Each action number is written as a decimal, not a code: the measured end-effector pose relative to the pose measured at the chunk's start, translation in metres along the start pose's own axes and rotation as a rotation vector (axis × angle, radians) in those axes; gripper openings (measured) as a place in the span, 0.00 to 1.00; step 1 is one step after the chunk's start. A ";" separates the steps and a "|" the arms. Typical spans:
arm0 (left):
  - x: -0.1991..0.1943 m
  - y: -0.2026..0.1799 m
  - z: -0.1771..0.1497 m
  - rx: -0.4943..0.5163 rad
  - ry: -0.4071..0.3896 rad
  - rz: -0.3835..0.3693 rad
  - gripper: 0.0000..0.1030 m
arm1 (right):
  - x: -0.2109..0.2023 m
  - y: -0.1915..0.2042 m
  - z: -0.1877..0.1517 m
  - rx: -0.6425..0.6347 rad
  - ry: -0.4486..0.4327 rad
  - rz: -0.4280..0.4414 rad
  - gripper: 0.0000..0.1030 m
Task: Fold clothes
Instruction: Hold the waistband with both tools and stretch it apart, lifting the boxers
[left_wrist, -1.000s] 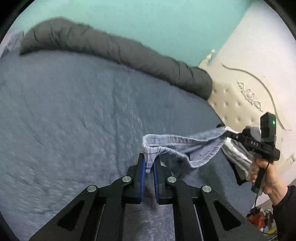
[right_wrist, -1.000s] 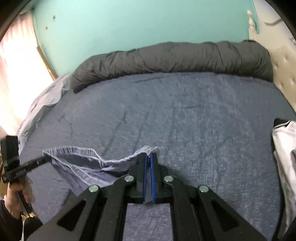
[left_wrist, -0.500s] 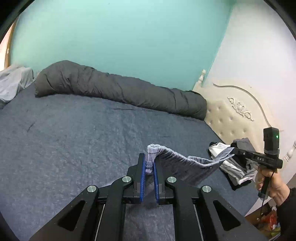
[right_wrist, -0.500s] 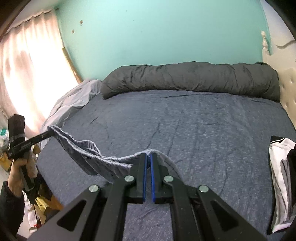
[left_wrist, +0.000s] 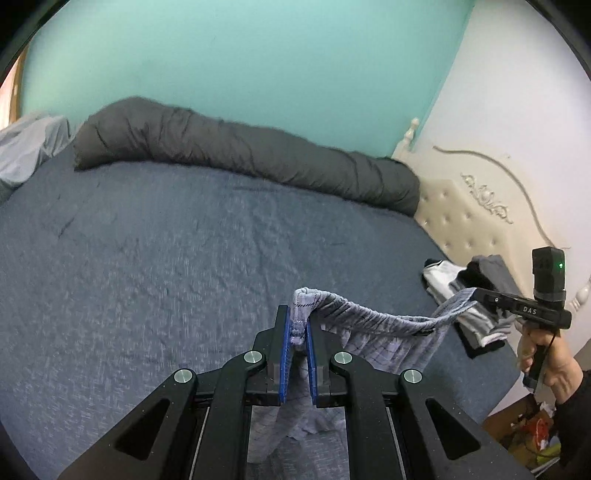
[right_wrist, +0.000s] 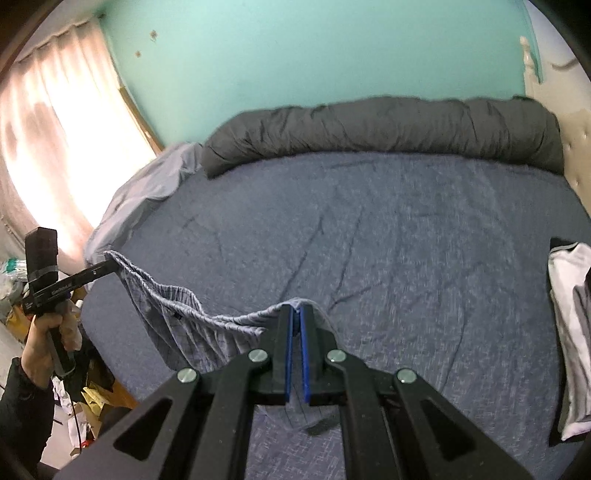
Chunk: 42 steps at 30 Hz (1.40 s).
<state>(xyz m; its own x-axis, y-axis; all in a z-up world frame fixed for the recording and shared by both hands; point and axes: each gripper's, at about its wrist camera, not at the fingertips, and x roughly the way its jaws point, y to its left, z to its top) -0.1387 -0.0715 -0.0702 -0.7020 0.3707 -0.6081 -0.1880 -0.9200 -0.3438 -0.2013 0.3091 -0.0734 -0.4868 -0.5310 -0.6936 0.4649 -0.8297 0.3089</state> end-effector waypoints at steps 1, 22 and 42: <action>0.012 0.005 -0.001 -0.005 0.016 0.007 0.08 | 0.011 -0.005 0.000 0.009 0.016 -0.004 0.03; 0.264 0.091 0.005 -0.022 0.283 0.124 0.08 | 0.244 -0.141 0.026 0.167 0.213 -0.125 0.03; 0.271 0.113 -0.015 -0.057 0.298 0.156 0.31 | 0.254 -0.152 -0.009 0.210 0.154 -0.028 0.44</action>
<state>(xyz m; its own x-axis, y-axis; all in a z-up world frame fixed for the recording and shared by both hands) -0.3397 -0.0734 -0.2848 -0.4859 0.2545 -0.8362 -0.0498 -0.9632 -0.2642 -0.3888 0.3024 -0.3025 -0.3713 -0.4877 -0.7901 0.2813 -0.8701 0.4048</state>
